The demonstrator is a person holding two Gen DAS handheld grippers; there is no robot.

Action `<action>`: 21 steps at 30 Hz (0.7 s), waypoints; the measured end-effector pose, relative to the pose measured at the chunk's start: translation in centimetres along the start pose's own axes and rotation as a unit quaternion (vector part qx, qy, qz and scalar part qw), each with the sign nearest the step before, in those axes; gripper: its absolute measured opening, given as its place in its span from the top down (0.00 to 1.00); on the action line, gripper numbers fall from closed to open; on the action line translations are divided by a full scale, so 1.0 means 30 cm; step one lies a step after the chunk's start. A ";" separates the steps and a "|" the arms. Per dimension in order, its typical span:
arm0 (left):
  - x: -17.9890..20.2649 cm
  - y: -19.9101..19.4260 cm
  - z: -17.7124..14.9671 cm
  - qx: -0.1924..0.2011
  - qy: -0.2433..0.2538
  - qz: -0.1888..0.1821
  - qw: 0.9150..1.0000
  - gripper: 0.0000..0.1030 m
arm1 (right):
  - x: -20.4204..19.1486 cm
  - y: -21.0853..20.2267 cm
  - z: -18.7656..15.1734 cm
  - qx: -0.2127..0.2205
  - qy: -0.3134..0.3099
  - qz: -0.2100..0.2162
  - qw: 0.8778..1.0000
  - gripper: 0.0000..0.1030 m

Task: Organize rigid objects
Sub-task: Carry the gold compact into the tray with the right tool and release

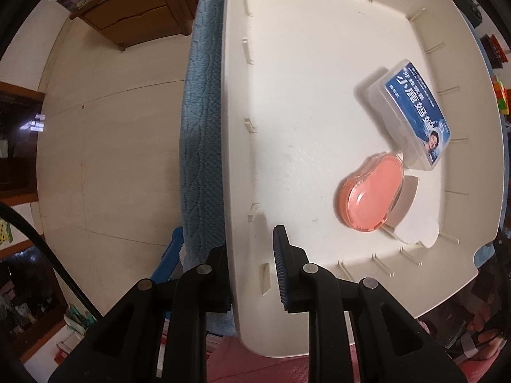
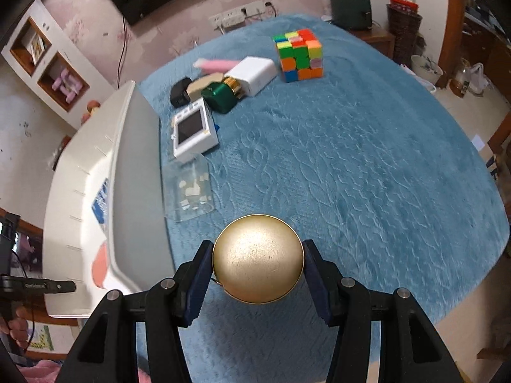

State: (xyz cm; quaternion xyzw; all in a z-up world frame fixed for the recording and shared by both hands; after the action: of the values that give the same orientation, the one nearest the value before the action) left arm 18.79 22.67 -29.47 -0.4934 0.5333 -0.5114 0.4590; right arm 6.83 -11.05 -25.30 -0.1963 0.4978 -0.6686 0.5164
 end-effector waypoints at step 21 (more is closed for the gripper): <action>0.001 -0.022 -0.023 0.006 0.008 0.001 1.000 0.79 | -0.330 -0.113 0.053 0.097 -0.134 0.092 0.982 0.46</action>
State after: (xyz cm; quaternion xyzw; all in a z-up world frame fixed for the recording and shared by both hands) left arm 18.13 22.71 -28.76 -0.4856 0.5343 -0.5184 0.4583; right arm 10.24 -3.10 -19.19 -0.1861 0.3726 -0.6309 0.6546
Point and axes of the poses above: each gripper's, at about its wrist camera, not at the fingertips, and y roughly the way its jaws point, x to its right, z to its top, the point moved 5 cm from there along y, roughly the way its jaws point, and after that the axes turned 1 degree about x, right-handed, at the moved point
